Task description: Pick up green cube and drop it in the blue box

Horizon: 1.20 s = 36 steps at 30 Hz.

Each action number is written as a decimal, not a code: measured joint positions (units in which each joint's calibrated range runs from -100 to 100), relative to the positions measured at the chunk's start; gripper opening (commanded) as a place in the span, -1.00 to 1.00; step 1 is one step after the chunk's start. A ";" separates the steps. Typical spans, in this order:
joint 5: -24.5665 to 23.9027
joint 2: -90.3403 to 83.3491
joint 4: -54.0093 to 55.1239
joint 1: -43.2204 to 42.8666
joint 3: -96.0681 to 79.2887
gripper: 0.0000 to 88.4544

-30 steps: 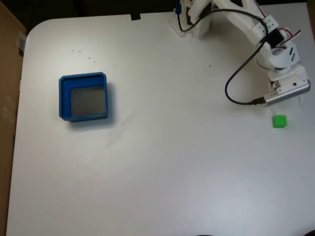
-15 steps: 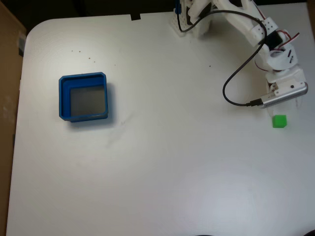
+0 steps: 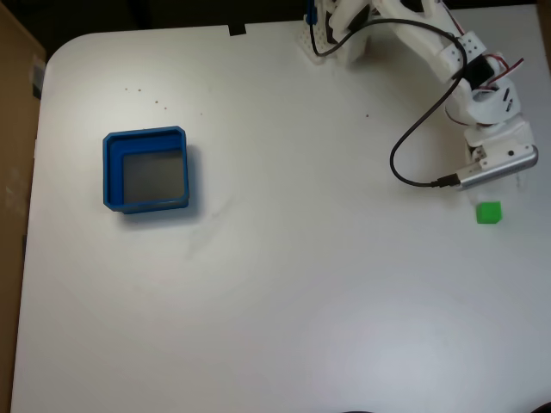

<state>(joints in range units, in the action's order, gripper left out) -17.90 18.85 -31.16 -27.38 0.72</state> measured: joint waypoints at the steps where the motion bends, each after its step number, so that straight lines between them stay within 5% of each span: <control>1: 0.00 1.33 0.00 0.00 0.90 -0.26; 36: 5.08 19.89 -11.31 0.00 21.84 -0.26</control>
<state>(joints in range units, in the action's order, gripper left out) -12.82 38.74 -42.47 -27.38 22.56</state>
